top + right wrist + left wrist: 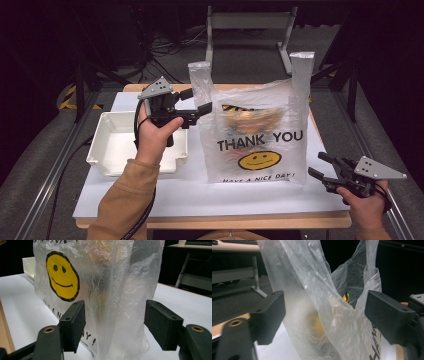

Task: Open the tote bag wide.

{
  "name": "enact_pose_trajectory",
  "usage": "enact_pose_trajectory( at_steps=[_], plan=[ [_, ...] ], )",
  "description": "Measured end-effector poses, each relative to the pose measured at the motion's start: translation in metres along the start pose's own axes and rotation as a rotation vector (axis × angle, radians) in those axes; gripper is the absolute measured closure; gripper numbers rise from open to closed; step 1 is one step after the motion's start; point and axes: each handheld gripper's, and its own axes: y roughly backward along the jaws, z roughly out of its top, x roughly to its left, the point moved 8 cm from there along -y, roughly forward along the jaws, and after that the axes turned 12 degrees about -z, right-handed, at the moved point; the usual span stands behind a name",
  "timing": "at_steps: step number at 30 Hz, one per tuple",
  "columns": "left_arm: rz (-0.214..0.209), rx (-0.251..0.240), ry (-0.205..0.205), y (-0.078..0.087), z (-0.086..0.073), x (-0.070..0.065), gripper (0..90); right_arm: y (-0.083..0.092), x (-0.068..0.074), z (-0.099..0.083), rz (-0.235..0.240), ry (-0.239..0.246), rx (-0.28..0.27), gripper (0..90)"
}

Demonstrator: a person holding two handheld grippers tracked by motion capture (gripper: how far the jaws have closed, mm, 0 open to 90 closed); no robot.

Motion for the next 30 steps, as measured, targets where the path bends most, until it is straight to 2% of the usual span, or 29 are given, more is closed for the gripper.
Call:
enact_pose_trajectory(
  at_steps=[2, 7, 9, 11, 12, 13, 18, 21, 30],
  plan=[
    [-0.005, 0.011, -0.006, -0.002, -0.001, 0.0, 27.2, 0.0, 0.0, 0.0, -0.001, 0.0, -0.002, 34.4],
    [-0.024, 0.041, -0.03, -0.001, -0.004, -0.002, 61.5, 0.001, -0.001, 0.003, -0.002, -0.004, -0.001, 34.5],
    [-0.027, 0.048, -0.038, 0.0, -0.004, -0.003, 77.8, 0.001, 0.0, 0.007, 0.006, 0.001, -0.006, 34.5],
    [-0.029, 0.05, -0.04, 0.001, -0.004, -0.003, 85.2, 0.0, 0.001, 0.01, 0.008, 0.001, -0.008, 34.5],
    [-0.032, 0.05, -0.039, 0.001, -0.004, -0.004, 85.2, 0.0, 0.002, 0.013, 0.017, -0.004, -0.012, 34.5],
    [-0.033, 0.052, -0.043, 0.002, -0.004, -0.005, 89.6, 0.0, 0.003, 0.023, 0.032, -0.028, -0.032, 34.7],
    [-0.044, 0.052, -0.053, 0.002, -0.002, -0.009, 90.0, -0.002, 0.003, 0.038, 0.029, -0.024, -0.038, 35.1],
    [-0.052, 0.047, -0.063, 0.002, -0.001, -0.012, 89.9, -0.003, 0.002, 0.056, 0.031, -0.014, -0.043, 35.1],
    [-0.057, 0.053, -0.064, 0.001, -0.002, -0.013, 89.5, -0.006, -0.009, 0.099, 0.018, -0.038, -0.068, 34.0]
  ],
)
